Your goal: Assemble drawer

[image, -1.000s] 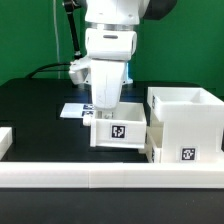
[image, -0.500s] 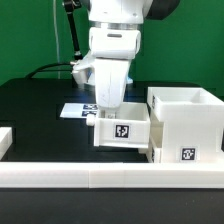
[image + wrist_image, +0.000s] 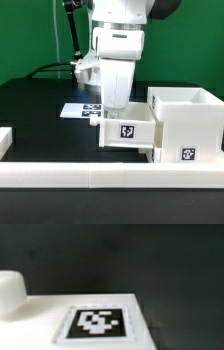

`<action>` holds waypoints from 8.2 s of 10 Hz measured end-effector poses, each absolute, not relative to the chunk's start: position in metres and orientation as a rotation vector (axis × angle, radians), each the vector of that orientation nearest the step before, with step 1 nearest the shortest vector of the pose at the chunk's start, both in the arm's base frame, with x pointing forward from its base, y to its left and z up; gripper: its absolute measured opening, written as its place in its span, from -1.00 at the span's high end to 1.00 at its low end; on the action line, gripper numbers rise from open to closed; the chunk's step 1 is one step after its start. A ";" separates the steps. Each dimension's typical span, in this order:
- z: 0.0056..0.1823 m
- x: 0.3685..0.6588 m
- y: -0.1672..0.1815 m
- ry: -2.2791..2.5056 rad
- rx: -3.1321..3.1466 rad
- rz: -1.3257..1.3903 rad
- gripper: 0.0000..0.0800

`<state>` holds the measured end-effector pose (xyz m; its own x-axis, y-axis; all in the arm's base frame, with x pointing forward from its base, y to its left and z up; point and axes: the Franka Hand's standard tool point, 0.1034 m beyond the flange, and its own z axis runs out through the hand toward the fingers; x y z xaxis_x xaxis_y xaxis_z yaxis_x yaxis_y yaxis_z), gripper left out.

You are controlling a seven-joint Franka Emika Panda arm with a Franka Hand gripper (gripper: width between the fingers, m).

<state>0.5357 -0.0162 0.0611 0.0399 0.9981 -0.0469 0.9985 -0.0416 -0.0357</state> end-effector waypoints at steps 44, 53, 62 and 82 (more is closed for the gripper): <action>0.074 0.546 0.017 2.140 2.236 -0.059 -0.51; 0.096 0.575 -0.060 2.238 2.120 -0.074 -0.62; 0.067 0.584 -0.029 2.226 2.178 -0.066 -0.62; 0.054 0.586 0.013 2.256 2.181 -0.069 -0.62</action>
Offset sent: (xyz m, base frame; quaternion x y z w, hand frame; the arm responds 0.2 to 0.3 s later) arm 0.0000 0.0000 0.0000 0.0000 0.0000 0.0000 1.0000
